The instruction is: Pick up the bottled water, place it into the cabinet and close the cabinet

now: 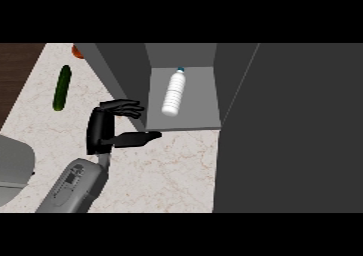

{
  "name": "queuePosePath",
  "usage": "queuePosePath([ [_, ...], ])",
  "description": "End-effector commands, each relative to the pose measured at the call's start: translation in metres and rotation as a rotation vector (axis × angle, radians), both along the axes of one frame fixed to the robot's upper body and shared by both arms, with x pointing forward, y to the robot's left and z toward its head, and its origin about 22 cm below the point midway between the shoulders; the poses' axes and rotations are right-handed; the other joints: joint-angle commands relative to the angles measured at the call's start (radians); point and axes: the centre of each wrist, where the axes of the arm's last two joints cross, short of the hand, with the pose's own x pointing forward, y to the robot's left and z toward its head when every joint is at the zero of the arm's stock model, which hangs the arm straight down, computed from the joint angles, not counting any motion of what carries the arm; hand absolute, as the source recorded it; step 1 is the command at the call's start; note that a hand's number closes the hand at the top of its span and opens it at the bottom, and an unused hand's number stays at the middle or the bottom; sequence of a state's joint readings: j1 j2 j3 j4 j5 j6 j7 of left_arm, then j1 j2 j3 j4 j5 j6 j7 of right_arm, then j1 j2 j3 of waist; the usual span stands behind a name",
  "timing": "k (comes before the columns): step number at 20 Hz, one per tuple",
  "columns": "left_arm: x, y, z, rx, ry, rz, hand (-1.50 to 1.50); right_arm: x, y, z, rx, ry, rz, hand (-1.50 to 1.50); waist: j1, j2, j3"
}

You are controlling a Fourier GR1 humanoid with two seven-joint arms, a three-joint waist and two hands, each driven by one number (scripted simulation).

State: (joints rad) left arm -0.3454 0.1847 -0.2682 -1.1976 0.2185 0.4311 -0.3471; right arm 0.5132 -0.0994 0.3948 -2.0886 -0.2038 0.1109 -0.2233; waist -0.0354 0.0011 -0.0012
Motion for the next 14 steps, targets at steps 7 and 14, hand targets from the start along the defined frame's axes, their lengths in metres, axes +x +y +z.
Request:
queuePosePath([
  [7, 0.022, -0.023, 0.052, -0.200, -0.140, -0.179, -1.50, -0.008, 0.002, 0.007, -0.006, 0.021, -0.042, -1.50, 0.024, -0.003, 0.001],
  [14, -0.023, -0.031, 0.053, -0.295, -0.117, -0.225, -1.50, -0.024, 0.008, 0.002, -0.001, 0.018, -0.039, -1.50, 0.038, -0.008, 0.002],
])
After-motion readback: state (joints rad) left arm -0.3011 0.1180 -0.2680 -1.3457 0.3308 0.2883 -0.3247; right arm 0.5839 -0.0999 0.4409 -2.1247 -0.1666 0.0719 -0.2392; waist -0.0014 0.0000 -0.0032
